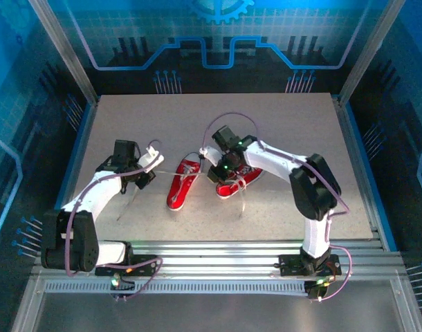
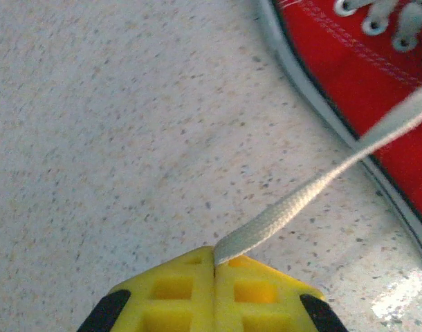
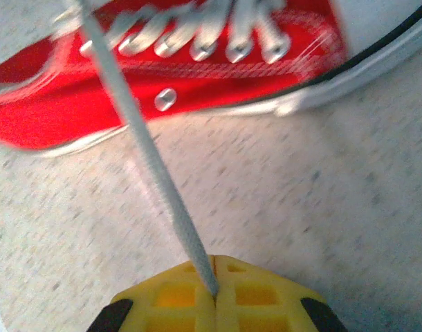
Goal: Tie the shoes
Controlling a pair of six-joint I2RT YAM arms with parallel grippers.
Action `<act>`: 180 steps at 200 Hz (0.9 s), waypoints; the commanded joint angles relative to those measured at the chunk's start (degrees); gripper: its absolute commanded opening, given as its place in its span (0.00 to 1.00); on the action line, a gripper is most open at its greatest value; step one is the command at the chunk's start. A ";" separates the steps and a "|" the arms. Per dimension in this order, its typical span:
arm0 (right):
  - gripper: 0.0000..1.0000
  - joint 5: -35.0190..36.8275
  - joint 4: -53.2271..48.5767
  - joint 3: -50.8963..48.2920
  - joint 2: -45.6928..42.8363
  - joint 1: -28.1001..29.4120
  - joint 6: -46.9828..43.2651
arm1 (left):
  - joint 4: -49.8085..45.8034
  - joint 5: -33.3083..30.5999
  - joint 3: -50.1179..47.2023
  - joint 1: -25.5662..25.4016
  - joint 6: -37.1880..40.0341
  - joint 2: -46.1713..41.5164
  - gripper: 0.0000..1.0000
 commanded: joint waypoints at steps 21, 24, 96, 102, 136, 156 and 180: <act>0.00 -0.71 -0.36 -8.31 -8.84 5.89 6.73 | -1.30 -8.35 2.51 2.57 -11.44 3.03 0.00; 0.00 -0.93 0.03 -8.90 -9.00 6.10 7.05 | -1.56 -8.35 2.68 2.79 -11.79 3.25 0.00; 0.00 2.71 -1.60 -10.72 -5.92 -1.50 8.92 | -7.16 -8.20 7.69 6.89 -17.90 11.88 0.00; 0.00 2.59 -2.02 -10.26 -5.41 -2.15 8.41 | -7.42 -7.70 7.95 7.12 -18.07 12.34 0.00; 0.00 2.19 -4.30 -8.00 -1.27 -3.33 7.07 | -8.75 -5.86 8.51 8.14 -18.79 14.01 0.00; 0.00 2.66 -4.52 -6.97 0.67 -2.67 7.01 | -10.08 -4.53 8.67 8.42 -19.48 13.63 0.00; 0.00 4.55 -4.38 -4.18 1.33 -0.67 7.05 | -12.17 0.35 8.58 8.23 -21.57 9.77 0.00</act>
